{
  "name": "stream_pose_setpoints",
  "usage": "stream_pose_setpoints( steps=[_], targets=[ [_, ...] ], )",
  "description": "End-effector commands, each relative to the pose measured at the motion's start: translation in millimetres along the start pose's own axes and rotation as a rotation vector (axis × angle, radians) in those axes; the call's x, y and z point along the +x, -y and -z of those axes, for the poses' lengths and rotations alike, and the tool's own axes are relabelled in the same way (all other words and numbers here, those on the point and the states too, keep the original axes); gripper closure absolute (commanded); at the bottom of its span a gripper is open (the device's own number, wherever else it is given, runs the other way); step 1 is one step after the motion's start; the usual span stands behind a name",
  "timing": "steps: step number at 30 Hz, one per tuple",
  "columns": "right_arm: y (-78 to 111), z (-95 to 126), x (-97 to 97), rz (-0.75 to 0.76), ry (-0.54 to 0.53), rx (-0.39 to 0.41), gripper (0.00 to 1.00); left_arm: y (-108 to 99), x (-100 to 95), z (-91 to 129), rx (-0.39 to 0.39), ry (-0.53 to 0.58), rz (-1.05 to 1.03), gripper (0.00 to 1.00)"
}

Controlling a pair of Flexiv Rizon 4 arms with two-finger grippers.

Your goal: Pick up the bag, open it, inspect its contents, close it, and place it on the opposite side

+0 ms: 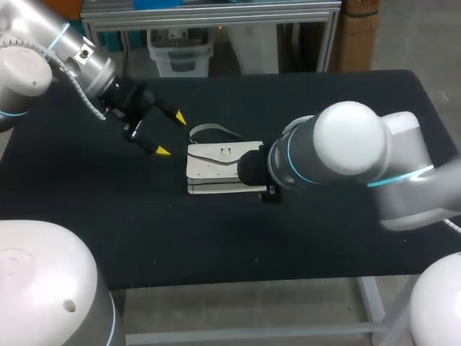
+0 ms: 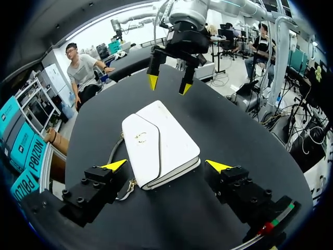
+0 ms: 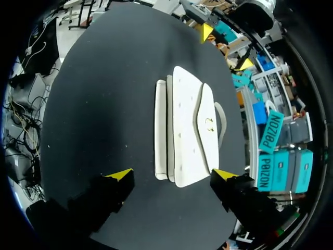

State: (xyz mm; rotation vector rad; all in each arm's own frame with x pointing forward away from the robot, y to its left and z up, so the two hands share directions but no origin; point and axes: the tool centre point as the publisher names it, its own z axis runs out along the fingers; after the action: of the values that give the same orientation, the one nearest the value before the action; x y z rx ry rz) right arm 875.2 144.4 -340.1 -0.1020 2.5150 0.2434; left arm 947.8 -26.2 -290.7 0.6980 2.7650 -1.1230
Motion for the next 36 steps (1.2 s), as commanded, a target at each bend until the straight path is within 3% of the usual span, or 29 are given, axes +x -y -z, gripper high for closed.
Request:
stream_pose_setpoints(
  steps=[1, 8, 13, 20, 36],
  targets=[
    [-9.1, -16.6, -3.0, 0.007, 0.007, 0.049, 0.15, -3.1, -3.6, 1.5, 0.004, -0.01, -0.004, 0.0],
    [-7.1, -29.6, -8.3, 0.014, 0.008, 0.058, 0.25, -6.5, -3.1, 3.6, 0.003, -0.015, -0.005, 0.0],
    [-6.4, -36.4, -11.0, 0.039, 0.005, 0.067, 0.27, -9.8, -3.7, 2.8, 0.0, -0.019, 0.008, 0.0],
    [-3.8, -42.4, -14.3, 0.073, 0.0, 0.089, 0.51, -11.0, -5.1, -1.2, -0.004, -0.027, 0.015, 0.0],
    [4.1, -55.6, -18.6, 0.104, 0.004, 0.1, 0.55, -10.4, -10.5, -8.2, -0.019, -0.048, 0.024, 0.0]
  ],
)
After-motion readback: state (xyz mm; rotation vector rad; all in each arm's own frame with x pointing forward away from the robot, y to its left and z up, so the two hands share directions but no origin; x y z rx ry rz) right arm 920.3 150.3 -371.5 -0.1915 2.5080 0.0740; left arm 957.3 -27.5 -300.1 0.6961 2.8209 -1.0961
